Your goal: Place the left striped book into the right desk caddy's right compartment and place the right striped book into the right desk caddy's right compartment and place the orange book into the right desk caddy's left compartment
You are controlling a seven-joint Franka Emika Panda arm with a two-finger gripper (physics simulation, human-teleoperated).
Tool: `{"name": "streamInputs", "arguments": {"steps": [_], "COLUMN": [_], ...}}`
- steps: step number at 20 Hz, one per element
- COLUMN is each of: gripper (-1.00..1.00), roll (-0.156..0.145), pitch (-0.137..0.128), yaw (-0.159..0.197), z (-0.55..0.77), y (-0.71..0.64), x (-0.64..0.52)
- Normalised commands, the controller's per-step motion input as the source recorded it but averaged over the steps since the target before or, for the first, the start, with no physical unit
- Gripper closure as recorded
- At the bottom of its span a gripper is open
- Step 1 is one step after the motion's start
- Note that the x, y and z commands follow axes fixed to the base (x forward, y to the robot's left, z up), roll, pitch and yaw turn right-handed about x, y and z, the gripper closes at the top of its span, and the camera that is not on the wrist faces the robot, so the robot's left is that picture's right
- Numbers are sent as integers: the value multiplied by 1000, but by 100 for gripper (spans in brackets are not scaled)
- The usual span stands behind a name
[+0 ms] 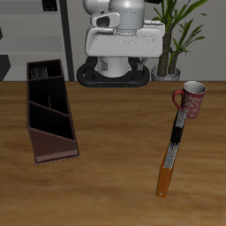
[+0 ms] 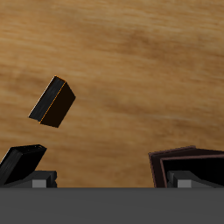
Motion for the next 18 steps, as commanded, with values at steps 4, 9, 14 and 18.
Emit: {"name": "streamInputs", "arguments": {"steps": [4,9,14,18], "gripper": [-100,-100,-100,-100], "roll": [-4,31,14,-14], "pitch": [-2,-19,-20,2], "yaw": [-56,-42,-10,-63], "z": [-86,-30,-16,-138], "y": [287,323,176,117], "x": [382,291,210,426]}}
